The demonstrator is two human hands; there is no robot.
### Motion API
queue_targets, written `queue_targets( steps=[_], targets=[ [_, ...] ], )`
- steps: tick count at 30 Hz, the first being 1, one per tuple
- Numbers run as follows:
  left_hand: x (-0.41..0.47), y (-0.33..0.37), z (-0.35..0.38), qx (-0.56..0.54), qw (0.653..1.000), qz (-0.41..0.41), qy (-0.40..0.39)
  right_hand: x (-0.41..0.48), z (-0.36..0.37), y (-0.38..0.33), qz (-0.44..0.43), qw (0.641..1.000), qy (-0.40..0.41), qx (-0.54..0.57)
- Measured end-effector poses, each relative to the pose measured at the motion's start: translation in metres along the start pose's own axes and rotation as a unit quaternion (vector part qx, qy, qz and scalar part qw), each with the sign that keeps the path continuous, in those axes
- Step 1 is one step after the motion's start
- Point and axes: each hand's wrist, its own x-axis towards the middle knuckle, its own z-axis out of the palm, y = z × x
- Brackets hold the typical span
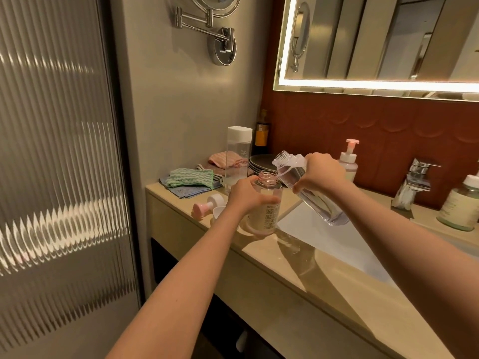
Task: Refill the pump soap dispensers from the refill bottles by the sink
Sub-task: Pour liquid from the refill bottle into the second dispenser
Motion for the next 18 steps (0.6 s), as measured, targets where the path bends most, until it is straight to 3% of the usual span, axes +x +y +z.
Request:
queue_targets(
  steps=[18],
  targets=[
    [-0.007, 0.006, 0.001, -0.01, 1.0, -0.008, 0.006, -0.014, -0.008, -0.01, -0.011, 0.997, -0.005, -0.076]
  ],
)
